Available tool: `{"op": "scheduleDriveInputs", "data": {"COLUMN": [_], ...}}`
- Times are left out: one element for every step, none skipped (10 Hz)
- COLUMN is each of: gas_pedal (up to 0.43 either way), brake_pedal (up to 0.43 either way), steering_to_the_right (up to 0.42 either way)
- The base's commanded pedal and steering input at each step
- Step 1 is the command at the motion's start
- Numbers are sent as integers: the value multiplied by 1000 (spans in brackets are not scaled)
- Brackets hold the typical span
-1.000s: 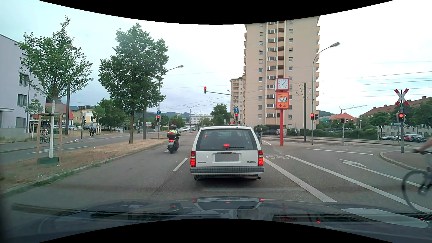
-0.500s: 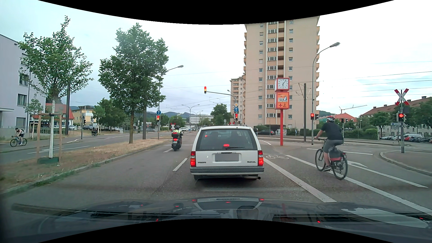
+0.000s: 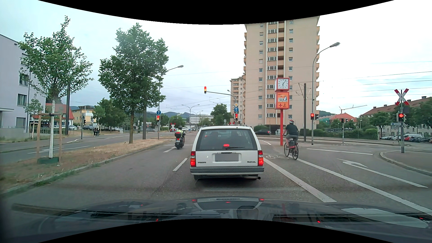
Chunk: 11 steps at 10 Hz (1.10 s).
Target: Follow the waypoints while adhering to traffic rules and regulations
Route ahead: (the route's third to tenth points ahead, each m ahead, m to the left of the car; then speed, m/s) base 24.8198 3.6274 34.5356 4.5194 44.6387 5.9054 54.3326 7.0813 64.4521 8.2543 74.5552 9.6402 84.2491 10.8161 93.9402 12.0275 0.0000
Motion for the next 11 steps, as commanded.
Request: {"op": "scheduleDriveInputs", "data": {"gas_pedal": [0, 0, 0, 0, 0, 0, 0, 0, 0, 0, 0], "brake_pedal": [287, 287, 287, 287, 287, 287, 287, 287, 287, 232, 43], "steering_to_the_right": [-24, -24, -24, -24, -24, -24, -24, -24, -24, -24, -24]}}
